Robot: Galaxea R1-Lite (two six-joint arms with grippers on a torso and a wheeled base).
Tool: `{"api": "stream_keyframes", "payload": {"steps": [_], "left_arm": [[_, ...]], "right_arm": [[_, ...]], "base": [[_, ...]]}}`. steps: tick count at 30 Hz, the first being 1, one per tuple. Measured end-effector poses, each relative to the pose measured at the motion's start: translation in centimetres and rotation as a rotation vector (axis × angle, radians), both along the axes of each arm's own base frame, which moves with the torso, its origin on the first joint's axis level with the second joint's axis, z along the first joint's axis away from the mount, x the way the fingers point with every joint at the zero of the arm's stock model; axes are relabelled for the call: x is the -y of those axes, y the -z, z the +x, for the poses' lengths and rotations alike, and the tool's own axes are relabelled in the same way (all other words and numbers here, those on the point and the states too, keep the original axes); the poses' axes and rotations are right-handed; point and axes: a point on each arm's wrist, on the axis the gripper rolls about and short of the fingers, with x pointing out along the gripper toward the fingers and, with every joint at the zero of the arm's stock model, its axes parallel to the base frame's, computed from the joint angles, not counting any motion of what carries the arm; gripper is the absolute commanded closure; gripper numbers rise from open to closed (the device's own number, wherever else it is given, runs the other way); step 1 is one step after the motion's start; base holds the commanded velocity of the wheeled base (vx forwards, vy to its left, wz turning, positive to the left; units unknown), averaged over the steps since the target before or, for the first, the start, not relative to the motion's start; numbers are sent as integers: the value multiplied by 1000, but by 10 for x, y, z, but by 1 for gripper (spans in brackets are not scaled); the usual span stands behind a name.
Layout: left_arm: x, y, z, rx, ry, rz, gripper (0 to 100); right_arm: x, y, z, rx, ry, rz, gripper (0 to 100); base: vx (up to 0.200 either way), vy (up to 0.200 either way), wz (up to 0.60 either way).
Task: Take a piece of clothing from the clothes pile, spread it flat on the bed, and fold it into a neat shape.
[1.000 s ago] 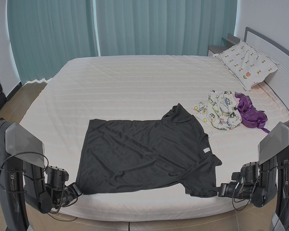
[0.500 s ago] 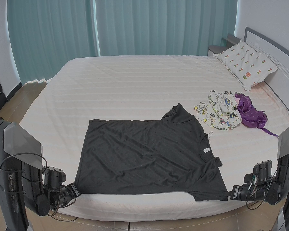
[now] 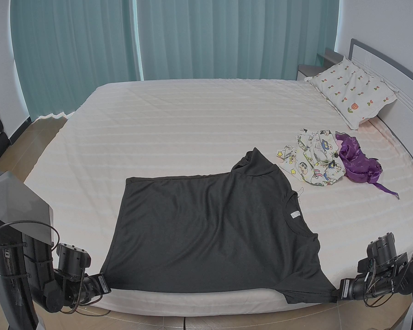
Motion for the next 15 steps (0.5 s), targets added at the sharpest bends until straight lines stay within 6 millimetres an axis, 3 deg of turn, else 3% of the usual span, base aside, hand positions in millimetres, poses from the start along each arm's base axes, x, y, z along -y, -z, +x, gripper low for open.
{"api": "stream_keyframes", "payload": {"steps": [15], "left_arm": [[3, -10, -21, -152, 105, 8, 100]], "right_arm": [[-18, -24, -28, 52, 45, -47, 100]], "base": [[0, 0, 0]]}}
